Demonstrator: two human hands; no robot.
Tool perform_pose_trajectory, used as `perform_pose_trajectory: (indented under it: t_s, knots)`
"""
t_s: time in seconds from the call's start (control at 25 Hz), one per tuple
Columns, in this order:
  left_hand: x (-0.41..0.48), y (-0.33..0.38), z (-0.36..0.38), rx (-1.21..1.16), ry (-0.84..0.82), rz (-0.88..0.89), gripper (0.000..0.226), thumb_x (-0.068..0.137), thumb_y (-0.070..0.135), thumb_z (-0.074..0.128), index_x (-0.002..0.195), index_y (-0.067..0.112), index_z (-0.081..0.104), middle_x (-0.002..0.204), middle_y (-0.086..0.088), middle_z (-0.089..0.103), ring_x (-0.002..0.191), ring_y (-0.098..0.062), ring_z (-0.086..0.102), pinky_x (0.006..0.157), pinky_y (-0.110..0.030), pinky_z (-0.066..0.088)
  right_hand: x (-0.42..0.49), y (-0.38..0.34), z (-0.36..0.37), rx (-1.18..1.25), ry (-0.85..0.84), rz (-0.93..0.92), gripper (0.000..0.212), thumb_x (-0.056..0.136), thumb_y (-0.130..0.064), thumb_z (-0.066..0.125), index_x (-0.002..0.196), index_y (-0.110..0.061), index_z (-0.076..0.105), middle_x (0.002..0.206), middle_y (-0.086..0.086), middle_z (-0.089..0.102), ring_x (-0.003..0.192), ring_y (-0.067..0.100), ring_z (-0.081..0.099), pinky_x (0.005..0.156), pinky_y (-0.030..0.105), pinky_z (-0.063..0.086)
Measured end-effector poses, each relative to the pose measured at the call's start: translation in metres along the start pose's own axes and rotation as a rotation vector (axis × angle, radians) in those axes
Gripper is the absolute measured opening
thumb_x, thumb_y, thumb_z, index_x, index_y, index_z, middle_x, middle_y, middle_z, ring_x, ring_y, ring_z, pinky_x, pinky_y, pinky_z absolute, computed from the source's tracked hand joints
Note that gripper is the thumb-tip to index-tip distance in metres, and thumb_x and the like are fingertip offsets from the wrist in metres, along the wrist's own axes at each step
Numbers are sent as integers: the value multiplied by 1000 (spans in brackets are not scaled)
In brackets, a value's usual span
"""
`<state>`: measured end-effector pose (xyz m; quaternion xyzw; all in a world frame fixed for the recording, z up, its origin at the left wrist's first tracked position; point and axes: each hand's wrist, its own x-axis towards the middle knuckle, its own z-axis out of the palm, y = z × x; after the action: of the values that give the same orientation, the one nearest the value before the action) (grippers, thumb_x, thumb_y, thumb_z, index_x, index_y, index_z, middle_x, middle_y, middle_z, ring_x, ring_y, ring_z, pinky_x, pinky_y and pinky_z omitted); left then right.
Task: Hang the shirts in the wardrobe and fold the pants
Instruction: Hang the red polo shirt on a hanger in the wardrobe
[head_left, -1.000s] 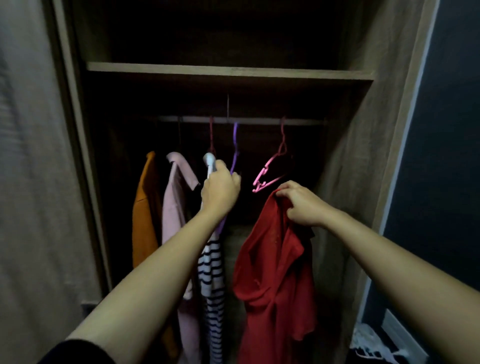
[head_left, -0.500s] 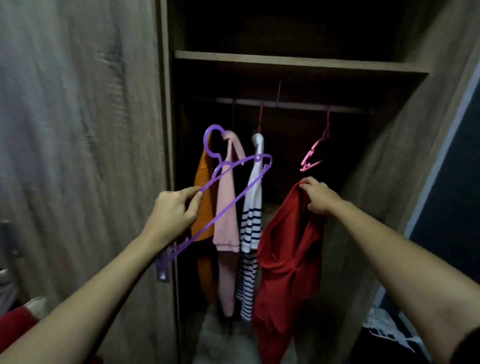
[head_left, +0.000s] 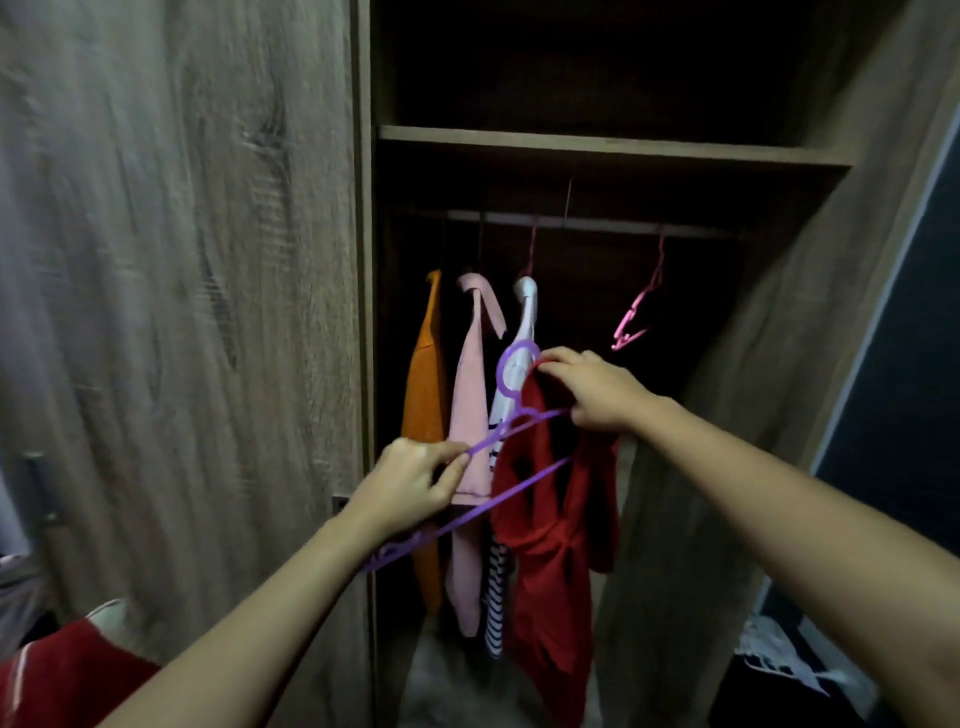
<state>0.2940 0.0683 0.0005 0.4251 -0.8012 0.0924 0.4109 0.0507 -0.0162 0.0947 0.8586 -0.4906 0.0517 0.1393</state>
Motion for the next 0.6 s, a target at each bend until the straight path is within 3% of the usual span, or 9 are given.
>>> perform_pose_trajectory:
  t_s: [0.08,0.16,0.2,0.28,0.36,0.48,0.6]
  knots:
    - [0,1,17,-60,70,-15,40,88,36,42,87,10,72,71,-10,72,66,-22,68,58,-30,48,-7,-6,-16,124,62,-87,73,69,-17,59,139,-20,39,148,-6,33,121,24,47,95,38,47]
    - [1,2,20,-169,250,-48,33,86,27,50,88,4,73,73,-9,74,68,-11,65,61,-18,44,-18,-1,-33,316,145,-193,64,72,-37,56,134,-24,45,139,-5,48,121,17,52,101,37,44]
    - [5,2,18,-188,331,-44,31,85,24,52,87,1,73,75,-9,74,72,-9,64,62,-13,43,-24,4,-41,310,200,-211,58,77,-47,52,130,-26,47,132,-4,55,118,15,54,100,37,43]
    - [16,3,10,-176,429,9,29,84,20,54,85,-2,73,76,-11,74,76,-9,63,64,-8,41,-30,14,-55,-21,318,-188,55,84,-61,32,123,-28,50,117,-3,63,106,21,60,92,39,43]
    - [28,2,7,-143,459,58,29,86,22,55,85,-1,72,77,-11,74,74,-11,64,65,-11,43,-29,18,-67,-256,386,-188,61,84,-63,19,113,-23,56,103,2,66,95,27,63,78,39,46]
    - [37,2,7,-17,514,-17,33,90,36,52,100,9,68,94,-9,70,85,-20,65,73,-27,47,-27,21,-77,-249,421,-165,66,79,-64,15,102,-19,57,97,4,67,93,28,65,60,34,44]
    - [11,19,33,43,638,90,31,87,37,54,111,19,55,111,-10,44,101,-25,47,84,-34,40,-32,30,-80,-167,459,-120,60,82,-65,24,103,-19,56,100,5,68,96,29,65,60,34,42]
